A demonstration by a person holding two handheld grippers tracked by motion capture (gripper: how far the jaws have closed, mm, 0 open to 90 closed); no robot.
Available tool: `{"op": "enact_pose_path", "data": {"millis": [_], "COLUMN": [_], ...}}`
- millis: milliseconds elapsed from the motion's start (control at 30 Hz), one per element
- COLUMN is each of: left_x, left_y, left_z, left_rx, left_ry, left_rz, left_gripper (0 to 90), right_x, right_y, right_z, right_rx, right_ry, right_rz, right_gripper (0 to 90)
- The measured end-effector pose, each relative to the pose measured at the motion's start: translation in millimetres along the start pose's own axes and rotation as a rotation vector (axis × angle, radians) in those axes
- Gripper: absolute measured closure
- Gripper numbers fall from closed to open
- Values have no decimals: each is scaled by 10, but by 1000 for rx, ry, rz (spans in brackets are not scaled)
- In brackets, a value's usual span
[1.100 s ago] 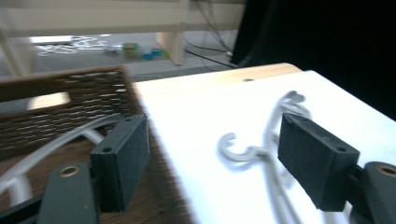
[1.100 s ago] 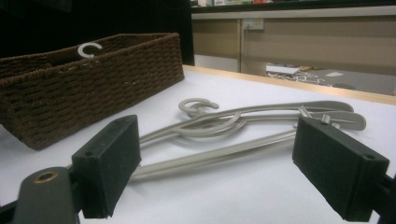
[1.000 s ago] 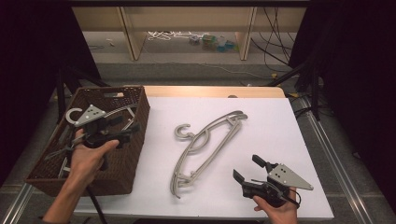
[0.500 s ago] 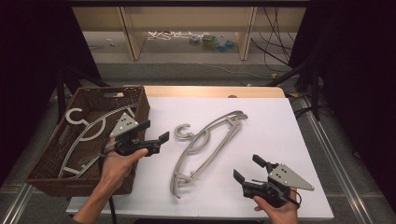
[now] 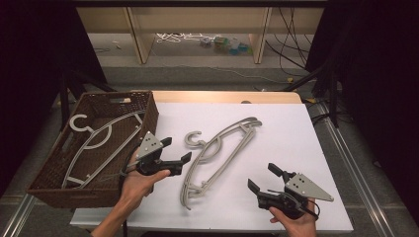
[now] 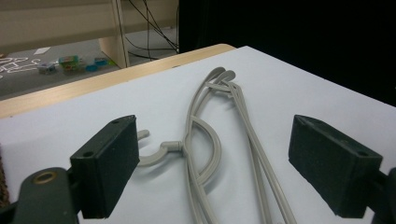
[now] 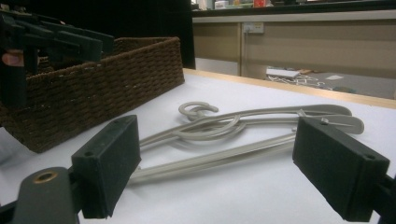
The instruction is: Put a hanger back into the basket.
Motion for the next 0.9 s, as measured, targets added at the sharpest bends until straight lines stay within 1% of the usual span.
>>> {"op": "enact_pose_path", "data": {"millis": [33,67,100,133,200,267,300,333,367,400,467,500,533,567,600,633,667,700,733,767,800,833,867,900], "left_x": [-20,-45,-66,-91,-143,-208,-235,-265,-297,-328,-372,-386,-401,-415,-424,-438,-449,-459,-470,-474,-481,-485,-494,-506], "left_y": [5,22,26,45,79,117,128,146,156,174,195,194,201,199,192,197,203,202,196,208,203,212,215,212], "left_z": [10,23,38,57,98,145,171,191,210,225,243,252,259,266,277,285,298,312,313,341,350,378,406,420], "left_rx": [2,2,0,-3,-11,-24,-30,-25,-28,-32,-36,-39,-30,-30,-41,-40,-41,-47,-45,-40,-42,-42,-44,-47], "left_ry": [-3,-10,-18,-26,-46,-77,-86,-99,-115,-125,-139,-139,-138,-148,-154,-163,-168,-178,-199,-186,-202,-203,-210,-239], "left_rz": [4,-10,1,-7,-3,3,15,14,23,17,20,28,13,12,29,26,20,25,37,23,33,26,29,40], "left_gripper": [158,158,158,157,157,157,157,157,158,158,159,161,161,160,160,160,159,158,158,159,160,164,169,172], "right_x": [-2,-10,-11,-14,-17,-17,-15,-16,-17,-17,-19,-18,-19,-17,-13,-13,-17,-18,-16,-16,-16,-15,-16,-15], "right_y": [4,7,17,18,16,20,25,25,23,32,23,16,8,2,0,0,3,5,5,-1,-2,-2,-2,1], "right_z": [-4,-17,-15,-13,-3,-13,-16,-13,-9,-13,-16,-6,-2,6,12,16,8,6,7,9,9,9,11,13], "right_rx": [0,-4,-10,-6,3,7,4,6,8,4,5,7,10,7,10,9,5,-2,-3,6,6,7,7,4], "right_ry": [-5,-27,-22,-23,-17,-28,-29,-29,-27,-36,-44,-32,-32,-23,-17,-17,-36,-41,-38,-37,-35,-35,-36,-33], "right_rz": [-1,2,0,4,11,8,3,4,7,-4,-1,2,6,6,4,2,-5,-7,-8,-4,-3,-3,-4,-4], "right_gripper": [160,159,159,159,159,159,159,159,159,159,159,159,159,159,159,159,159,159,159,159,159,159,159,159]}}
Point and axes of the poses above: each handheld gripper's, and its own axes: z roughly forward along the jaws, x roughly out of its top, y roughly to its right, the point moved 5 cm from there along z, roughly forward along the jaws, and after that the axes turned 5 degrees about y, right-handed, at the moved point
